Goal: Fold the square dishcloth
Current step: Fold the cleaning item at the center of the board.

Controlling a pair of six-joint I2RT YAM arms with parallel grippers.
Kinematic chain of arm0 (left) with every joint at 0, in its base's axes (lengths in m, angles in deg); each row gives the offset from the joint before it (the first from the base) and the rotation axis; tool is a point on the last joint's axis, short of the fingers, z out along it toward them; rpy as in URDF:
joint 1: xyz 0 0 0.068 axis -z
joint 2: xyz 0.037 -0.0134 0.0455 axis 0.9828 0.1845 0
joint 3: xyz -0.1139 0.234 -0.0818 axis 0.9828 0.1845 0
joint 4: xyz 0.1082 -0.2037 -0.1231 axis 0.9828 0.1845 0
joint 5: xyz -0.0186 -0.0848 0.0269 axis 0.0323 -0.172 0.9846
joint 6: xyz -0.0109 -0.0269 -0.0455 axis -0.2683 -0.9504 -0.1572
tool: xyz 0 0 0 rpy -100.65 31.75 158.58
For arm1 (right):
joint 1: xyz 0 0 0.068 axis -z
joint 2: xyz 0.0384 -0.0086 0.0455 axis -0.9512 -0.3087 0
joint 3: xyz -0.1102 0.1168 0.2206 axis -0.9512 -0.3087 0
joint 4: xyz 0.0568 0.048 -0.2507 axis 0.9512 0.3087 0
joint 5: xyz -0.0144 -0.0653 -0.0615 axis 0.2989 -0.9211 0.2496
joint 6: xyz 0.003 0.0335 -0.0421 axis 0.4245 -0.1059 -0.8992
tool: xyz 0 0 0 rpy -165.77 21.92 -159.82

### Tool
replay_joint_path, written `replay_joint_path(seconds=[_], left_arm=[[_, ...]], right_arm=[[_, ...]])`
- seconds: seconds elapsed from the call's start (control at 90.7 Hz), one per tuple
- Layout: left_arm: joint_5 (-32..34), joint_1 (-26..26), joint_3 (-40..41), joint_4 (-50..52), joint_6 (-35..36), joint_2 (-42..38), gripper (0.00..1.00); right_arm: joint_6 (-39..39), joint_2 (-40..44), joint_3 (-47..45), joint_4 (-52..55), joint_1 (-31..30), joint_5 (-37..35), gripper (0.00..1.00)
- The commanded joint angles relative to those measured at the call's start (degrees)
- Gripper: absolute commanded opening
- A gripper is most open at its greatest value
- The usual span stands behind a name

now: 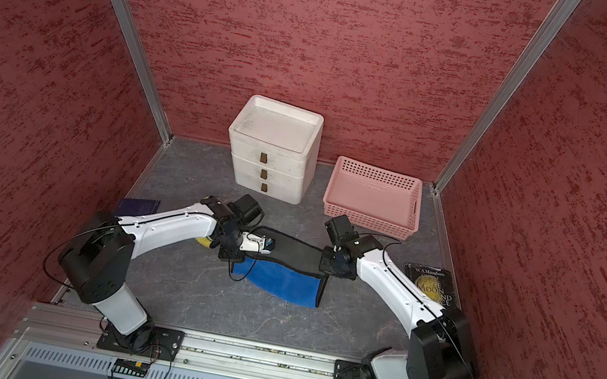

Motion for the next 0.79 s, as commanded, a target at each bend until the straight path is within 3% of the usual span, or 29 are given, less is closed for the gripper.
replay_joint_path(seconds=[0.0, 0.11, 0.242, 0.309, 0.419, 0.551, 0.617, 0.782], left_arm=[[-5.75, 1.0, 3.79, -0.46, 4.59, -5.07, 0.61], [-5.89, 1.29, 6.66, -4.85, 6.49, -5.52, 0.6], [-6.63, -0.4, 3.06, -4.67, 6.2, -1.96, 0.54], [-7.28, -1.01, 1.33, -4.56, 6.06, -0.24, 0.45], [-8.46, -1.45, -1.17, -3.66, 5.61, 1.75, 0.2], [-10.84, -1.45, -1.69, 0.04, 6.33, 0.68, 0.11], [-11.48, -1.61, -1.49, 1.34, 6.78, -0.42, 0.0], [-10.52, -2.32, -1.92, 2.94, 7.02, -1.47, 0.0]], right_arm=[[-1.58, -1.76, 1.49, -1.82, 1.03, -1.22, 0.0], [-1.62, -2.48, 1.63, -2.75, 1.35, -0.57, 0.0], [-1.34, -2.39, 1.21, -2.94, 1.41, -0.01, 0.0], [-1.33, -1.6, 0.86, -2.77, 1.38, -0.14, 0.0], [-1.33, 0.2, 0.09, -2.14, 1.36, -0.14, 0.0], [-1.18, 2.72, -1.17, -1.5, 1.4, 0.33, 0.0], [-1.28, 3.67, -1.67, -1.17, 1.41, 0.38, 0.0], [-1.6, 5.12, -1.34, 0.01, 1.35, 0.52, 0.0]])
